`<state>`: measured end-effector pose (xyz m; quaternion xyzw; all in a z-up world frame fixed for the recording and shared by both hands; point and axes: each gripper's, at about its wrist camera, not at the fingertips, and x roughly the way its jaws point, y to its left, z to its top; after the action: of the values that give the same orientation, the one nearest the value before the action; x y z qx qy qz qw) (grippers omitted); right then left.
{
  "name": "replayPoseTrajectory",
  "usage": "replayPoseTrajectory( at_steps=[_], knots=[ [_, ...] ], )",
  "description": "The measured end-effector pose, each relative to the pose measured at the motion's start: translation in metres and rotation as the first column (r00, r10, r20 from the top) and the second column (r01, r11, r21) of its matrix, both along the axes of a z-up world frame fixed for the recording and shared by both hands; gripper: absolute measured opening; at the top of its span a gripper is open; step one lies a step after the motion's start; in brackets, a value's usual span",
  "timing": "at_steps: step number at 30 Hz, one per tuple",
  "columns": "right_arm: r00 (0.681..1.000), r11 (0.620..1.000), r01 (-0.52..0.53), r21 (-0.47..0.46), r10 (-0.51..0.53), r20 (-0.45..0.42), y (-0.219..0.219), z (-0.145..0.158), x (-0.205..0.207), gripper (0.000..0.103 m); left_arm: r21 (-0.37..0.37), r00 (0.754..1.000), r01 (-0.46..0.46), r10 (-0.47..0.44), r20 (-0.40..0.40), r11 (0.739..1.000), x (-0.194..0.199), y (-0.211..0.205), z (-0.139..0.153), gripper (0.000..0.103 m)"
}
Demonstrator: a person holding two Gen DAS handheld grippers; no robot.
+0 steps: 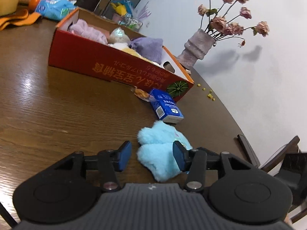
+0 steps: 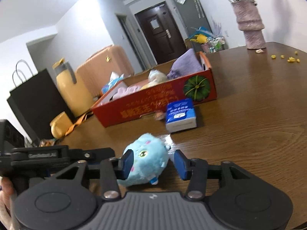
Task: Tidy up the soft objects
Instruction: 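Lift the blue plush with both grippers and carry it over the box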
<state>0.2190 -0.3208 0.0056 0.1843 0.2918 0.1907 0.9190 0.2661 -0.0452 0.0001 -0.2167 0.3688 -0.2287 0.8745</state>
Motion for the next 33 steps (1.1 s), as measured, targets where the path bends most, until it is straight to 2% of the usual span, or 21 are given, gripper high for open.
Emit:
replayPoseTrajectory(
  at_steps=[4,7,9,12,17,21,24,29,32,33],
  knots=[
    [1.000,0.998,0.014,0.068,-0.012,-0.023,-0.003,-0.007,0.008,0.047,0.017,0.999,-0.011,0.012,-0.031,1.000,0.013,-0.010,-0.007,0.050],
    [0.998,0.994,0.018,0.103,-0.013,-0.054,-0.002,-0.018,0.016,0.045,-0.028,0.998,0.021,-0.023,-0.065,0.999,0.018,-0.014,-0.014,0.040],
    [0.998,0.994,0.004,0.111,0.003,-0.060,-0.001,-0.023,0.018,0.038,-0.033,0.997,0.025,-0.027,-0.066,0.999,0.017,-0.016,-0.015,0.038],
    [0.998,0.991,-0.002,0.132,0.011,-0.064,-0.004,-0.026,0.018,0.036,-0.023,0.998,0.029,-0.030,-0.047,0.999,0.013,-0.017,-0.014,0.035],
    [0.999,0.994,-0.007,0.109,0.013,-0.049,0.000,-0.022,0.017,0.035,-0.019,0.999,0.031,-0.031,-0.032,0.999,0.011,-0.019,-0.009,0.035],
    [1.000,0.993,-0.009,0.118,0.007,0.017,-0.005,-0.004,0.017,0.035,-0.015,0.996,0.049,-0.048,0.069,0.999,0.012,-0.023,0.012,0.034],
    [0.998,0.996,-0.007,0.087,0.001,0.068,-0.011,0.020,0.035,0.035,-0.012,0.991,0.077,-0.075,0.115,0.997,0.039,-0.031,0.037,0.034],
    [0.987,0.999,0.034,0.003,-0.034,0.160,-0.019,0.061,0.091,0.035,-0.016,0.979,0.100,-0.095,0.181,0.995,0.110,-0.052,0.076,0.033],
    [0.989,0.998,0.059,-0.020,-0.056,0.134,-0.026,0.069,0.140,0.035,-0.006,0.983,0.102,-0.100,0.157,0.995,0.159,-0.064,0.076,0.033],
    [0.991,0.997,0.067,-0.027,-0.063,0.122,-0.028,0.067,0.155,0.035,-0.017,0.988,0.099,-0.096,0.123,0.995,0.176,-0.067,0.070,0.033]
  ],
)
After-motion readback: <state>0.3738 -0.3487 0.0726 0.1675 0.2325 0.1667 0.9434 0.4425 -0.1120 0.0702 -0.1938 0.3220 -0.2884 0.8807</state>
